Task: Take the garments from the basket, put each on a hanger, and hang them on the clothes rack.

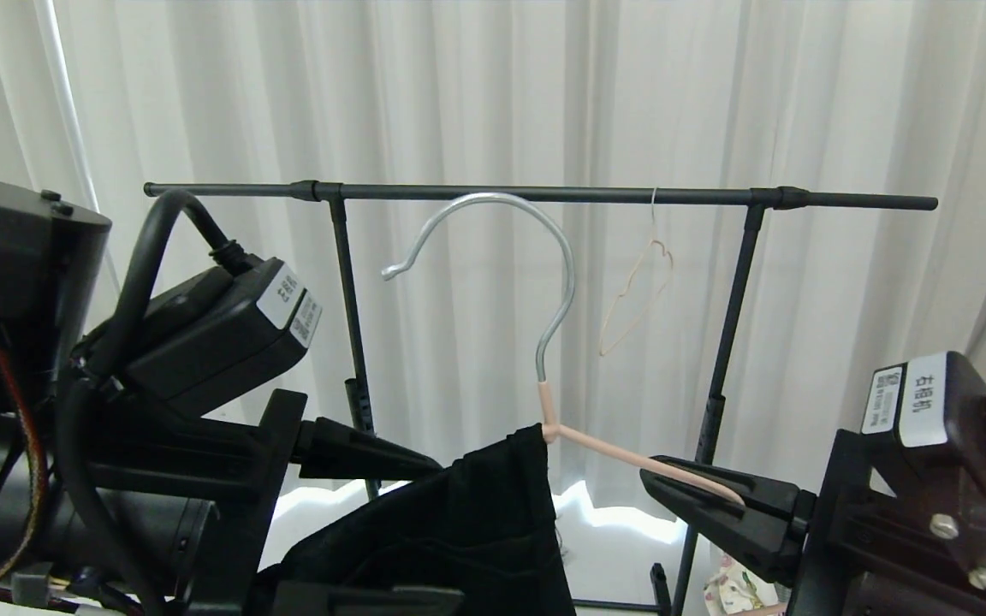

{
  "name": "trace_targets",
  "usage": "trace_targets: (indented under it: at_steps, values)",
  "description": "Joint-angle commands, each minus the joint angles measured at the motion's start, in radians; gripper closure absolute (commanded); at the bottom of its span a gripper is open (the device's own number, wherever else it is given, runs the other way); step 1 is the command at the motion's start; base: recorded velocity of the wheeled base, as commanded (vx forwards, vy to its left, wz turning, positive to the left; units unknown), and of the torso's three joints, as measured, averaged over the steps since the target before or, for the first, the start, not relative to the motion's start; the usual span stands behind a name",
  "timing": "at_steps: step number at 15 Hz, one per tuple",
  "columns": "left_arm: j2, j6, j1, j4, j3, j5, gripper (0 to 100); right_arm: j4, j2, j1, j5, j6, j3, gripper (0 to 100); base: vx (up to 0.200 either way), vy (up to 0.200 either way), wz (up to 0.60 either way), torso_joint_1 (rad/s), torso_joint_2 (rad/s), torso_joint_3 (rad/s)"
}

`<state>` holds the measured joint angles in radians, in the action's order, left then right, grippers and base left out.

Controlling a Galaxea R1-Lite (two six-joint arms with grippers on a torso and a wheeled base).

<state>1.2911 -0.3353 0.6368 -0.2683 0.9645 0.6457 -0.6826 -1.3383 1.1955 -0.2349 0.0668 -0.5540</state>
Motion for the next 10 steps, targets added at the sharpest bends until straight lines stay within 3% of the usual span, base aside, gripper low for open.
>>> trace_targets:
  at_steps: [1, 6, 7, 10]
  values:
    - [0.004, -0.001, 0.0, -0.002, -0.004, -0.001, 100, -0.006, -0.009, 0.001, 0.0, -0.001, 0.0, 100, 0.0, 0.0, 0.0, 0.0, 0.0, 0.0]
    - [0.004, -0.001, -0.002, -0.002, -0.004, -0.001, 100, -0.011, -0.01, 0.001, -0.001, -0.001, 0.0, 100, 0.0, 0.0, 0.0, 0.0, 0.0, 0.0]
    - [0.005, -0.001, -0.003, 0.0, -0.004, -0.001, 100, -0.011, -0.01, 0.003, -0.001, 0.002, 0.003, 0, 0.0, 0.0, 0.0, 0.0, 0.0, 0.0]
    - [0.002, -0.002, -0.012, 0.001, -0.01, -0.047, 100, -0.009, -0.009, 0.007, -0.001, 0.004, 0.005, 0, 0.0, 0.0, 0.0, 0.0, 0.0, 0.0]
